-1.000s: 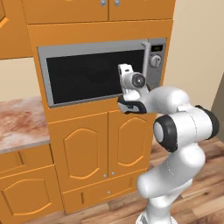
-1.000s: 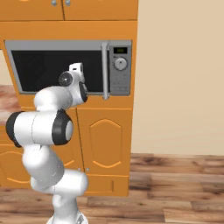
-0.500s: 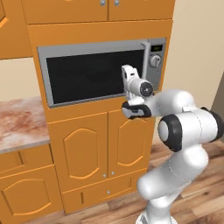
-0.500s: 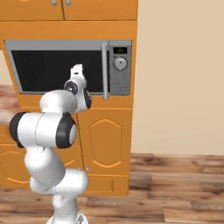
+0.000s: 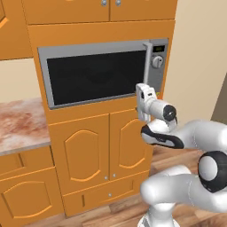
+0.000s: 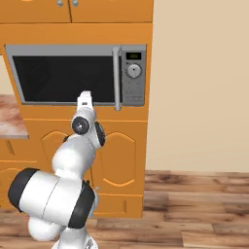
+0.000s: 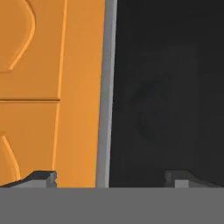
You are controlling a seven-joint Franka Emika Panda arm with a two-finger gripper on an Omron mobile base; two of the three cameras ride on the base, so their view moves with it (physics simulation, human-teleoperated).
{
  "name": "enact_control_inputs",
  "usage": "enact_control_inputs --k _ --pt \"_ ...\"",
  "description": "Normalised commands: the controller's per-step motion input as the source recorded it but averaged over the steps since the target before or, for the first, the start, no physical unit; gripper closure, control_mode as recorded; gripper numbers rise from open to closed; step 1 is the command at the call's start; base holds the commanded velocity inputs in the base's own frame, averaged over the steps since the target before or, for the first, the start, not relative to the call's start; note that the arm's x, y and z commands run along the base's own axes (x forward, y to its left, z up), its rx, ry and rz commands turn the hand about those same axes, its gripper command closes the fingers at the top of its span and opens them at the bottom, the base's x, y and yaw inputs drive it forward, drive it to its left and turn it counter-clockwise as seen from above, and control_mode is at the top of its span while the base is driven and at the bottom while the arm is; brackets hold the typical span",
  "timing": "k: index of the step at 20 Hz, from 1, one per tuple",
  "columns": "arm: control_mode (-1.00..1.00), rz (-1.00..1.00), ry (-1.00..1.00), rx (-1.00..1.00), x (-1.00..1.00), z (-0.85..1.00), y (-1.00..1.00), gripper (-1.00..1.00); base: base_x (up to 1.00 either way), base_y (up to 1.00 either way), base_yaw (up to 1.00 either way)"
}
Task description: Pick the cucumber from the sink and place it in the bowl. Then pick the bowl and place it in the microwave. Then close the microwave door and press the start button.
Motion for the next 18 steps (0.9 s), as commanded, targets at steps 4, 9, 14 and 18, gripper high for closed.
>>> enact_control_inputs --k 4,9,14,18 --pt "-1.00 0.12 0.04 0.08 -0.87 0.37 -0.99 -1.00 0.00 0.00 0.00" --pt "-1.00 0.05 0.05 0.13 -0.59 0.50 -1.00 -1.00 0.00 0.00 0.00" --pt "-1.00 0.00 0.09 0.08 -0.10 0.35 -0.85 -1.00 0.00 0.00 0.00" --pt "-1.00 0.05 0.07 0.00 0.59 -0.08 -0.14 -1.00 0.00 0.00 0.00"
